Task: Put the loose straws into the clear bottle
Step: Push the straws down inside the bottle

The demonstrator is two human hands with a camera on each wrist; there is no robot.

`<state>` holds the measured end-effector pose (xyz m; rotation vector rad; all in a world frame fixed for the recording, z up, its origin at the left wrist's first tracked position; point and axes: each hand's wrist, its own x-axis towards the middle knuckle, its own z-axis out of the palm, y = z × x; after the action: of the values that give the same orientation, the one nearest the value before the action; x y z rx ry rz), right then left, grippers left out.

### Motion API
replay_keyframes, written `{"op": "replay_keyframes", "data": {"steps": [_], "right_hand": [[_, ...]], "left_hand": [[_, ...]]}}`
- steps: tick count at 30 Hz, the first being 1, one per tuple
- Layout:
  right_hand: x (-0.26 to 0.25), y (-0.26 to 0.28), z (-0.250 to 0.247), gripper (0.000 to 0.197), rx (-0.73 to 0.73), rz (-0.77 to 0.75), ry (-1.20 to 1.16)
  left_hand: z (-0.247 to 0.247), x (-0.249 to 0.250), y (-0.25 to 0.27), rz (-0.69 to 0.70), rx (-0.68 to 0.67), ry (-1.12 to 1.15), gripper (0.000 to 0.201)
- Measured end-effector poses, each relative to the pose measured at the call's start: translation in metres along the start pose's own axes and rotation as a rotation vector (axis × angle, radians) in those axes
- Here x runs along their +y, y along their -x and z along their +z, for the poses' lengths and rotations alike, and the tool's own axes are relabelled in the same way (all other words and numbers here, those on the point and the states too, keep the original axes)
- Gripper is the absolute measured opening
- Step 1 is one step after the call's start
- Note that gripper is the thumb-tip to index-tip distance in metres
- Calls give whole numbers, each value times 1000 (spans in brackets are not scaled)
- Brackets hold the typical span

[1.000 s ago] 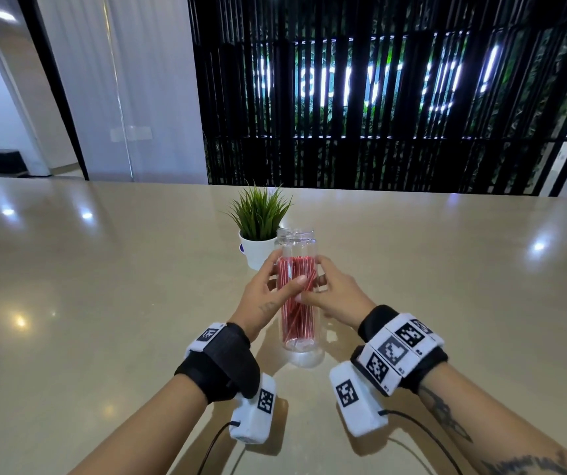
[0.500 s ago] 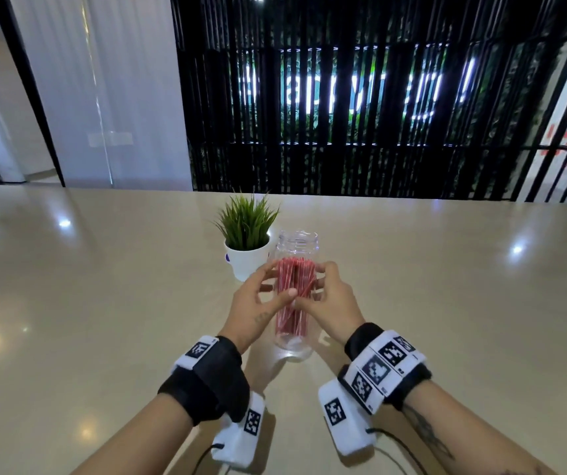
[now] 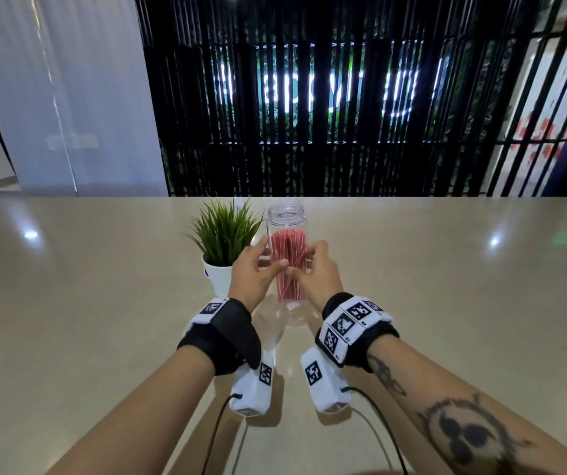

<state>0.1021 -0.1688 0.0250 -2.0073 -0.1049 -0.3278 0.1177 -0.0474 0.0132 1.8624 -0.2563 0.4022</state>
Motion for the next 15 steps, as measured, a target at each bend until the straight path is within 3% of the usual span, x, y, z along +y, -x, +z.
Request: {"op": "replay_keyframes", "data": {"steps": [8, 15], "right_hand": [[33, -13, 14, 39, 47, 106, 7], [45, -11, 19, 39, 64, 128, 15]], "left_hand": [[20, -24, -8, -49, -124, -128, 51], [24, -25, -5, -118, -137, -54, 57]]}}
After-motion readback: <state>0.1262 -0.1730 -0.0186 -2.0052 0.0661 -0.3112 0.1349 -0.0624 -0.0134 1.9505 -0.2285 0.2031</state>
